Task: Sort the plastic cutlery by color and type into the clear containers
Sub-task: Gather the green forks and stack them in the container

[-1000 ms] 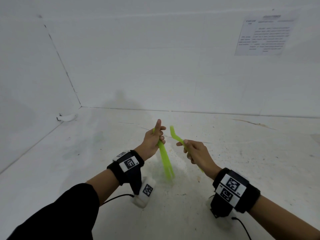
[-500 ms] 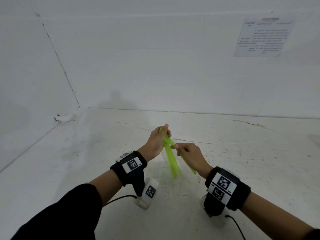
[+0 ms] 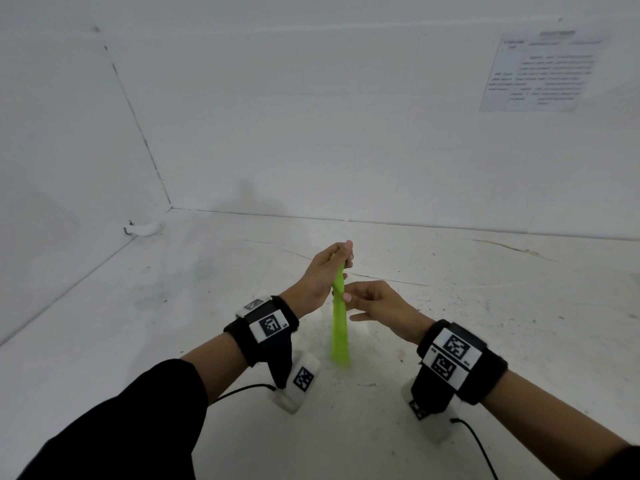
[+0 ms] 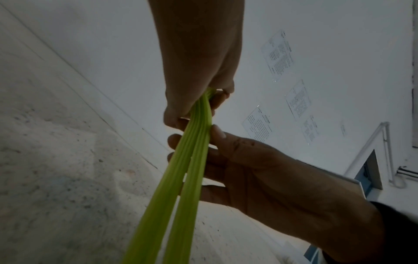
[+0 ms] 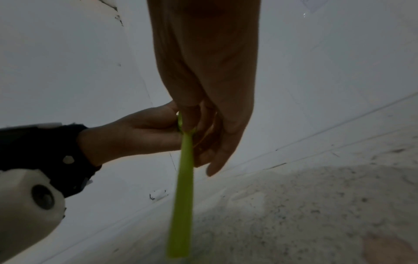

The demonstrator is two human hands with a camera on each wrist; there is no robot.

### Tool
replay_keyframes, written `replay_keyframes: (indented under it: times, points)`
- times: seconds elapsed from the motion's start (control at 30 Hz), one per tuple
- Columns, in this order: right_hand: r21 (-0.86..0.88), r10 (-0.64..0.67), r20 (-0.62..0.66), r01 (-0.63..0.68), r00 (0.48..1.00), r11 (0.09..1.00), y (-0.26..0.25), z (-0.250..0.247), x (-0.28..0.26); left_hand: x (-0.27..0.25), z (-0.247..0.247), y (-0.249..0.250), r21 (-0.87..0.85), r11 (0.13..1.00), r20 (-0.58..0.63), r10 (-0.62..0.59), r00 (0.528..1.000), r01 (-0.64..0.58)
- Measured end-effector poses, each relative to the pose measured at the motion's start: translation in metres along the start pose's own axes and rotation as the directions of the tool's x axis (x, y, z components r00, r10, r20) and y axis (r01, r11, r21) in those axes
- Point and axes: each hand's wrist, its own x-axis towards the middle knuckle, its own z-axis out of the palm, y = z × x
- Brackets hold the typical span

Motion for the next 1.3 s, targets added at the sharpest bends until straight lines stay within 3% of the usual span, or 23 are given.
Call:
replay_keyframes:
  times: [0.17, 0.23, 0.43, 0.57, 0.9, 1.03, 1.17, 1.3]
  points:
    - [0.135, -0.013, 0.089, 0.001, 0.996, 0.991, -0.006, 0.0, -0.006, -0.007, 0.003, 0.004, 0.056, 0.997, -0.024, 0.052, 0.998, -0.051]
    - [0.17, -0.021, 0.07, 0.009, 0.997, 0.985, -0.009, -0.002, -0.01, -0.011, 0.005, 0.006, 0.061, 0.996, -0.014, 0.067, 0.998, -0.066]
    - [0.255, -0.043, -0.22, 0.1, 0.975, 0.962, -0.016, -0.025, -0.016, -0.023, 0.006, 0.001, 0.056, 0.997, 0.104, -0.067, 0.992, 0.062]
    - [0.25, -0.069, -0.318, 0.153, 0.946, 0.956, -0.02, -0.048, -0.029, -0.034, 0.016, -0.001, 0.171, 0.976, 0.27, -0.18, 0.946, 0.136]
    - [0.029, -0.133, -0.458, 0.164, 0.879, 0.986, -0.019, -0.114, -0.079, -0.022, 0.065, -0.005, 0.359, 0.93, 0.23, -0.004, 0.973, -0.081]
    - [-0.046, -0.152, -0.555, 0.152, 0.818, 0.987, -0.01, -0.139, -0.111, -0.013, 0.088, -0.012, 0.398, 0.908, 0.318, -0.005, 0.948, -0.128]
    - [-0.202, -0.216, -0.659, 0.107, 0.72, 0.973, 0.0, -0.154, -0.149, -0.003, 0.125, -0.016, 0.406, 0.895, 0.445, -0.016, 0.896, -0.186]
    - [-0.29, -0.221, -0.765, -0.018, 0.605, 0.957, 0.007, -0.162, -0.193, 0.008, 0.167, -0.019, 0.438, 0.846, 0.556, 0.01, 0.831, -0.304]
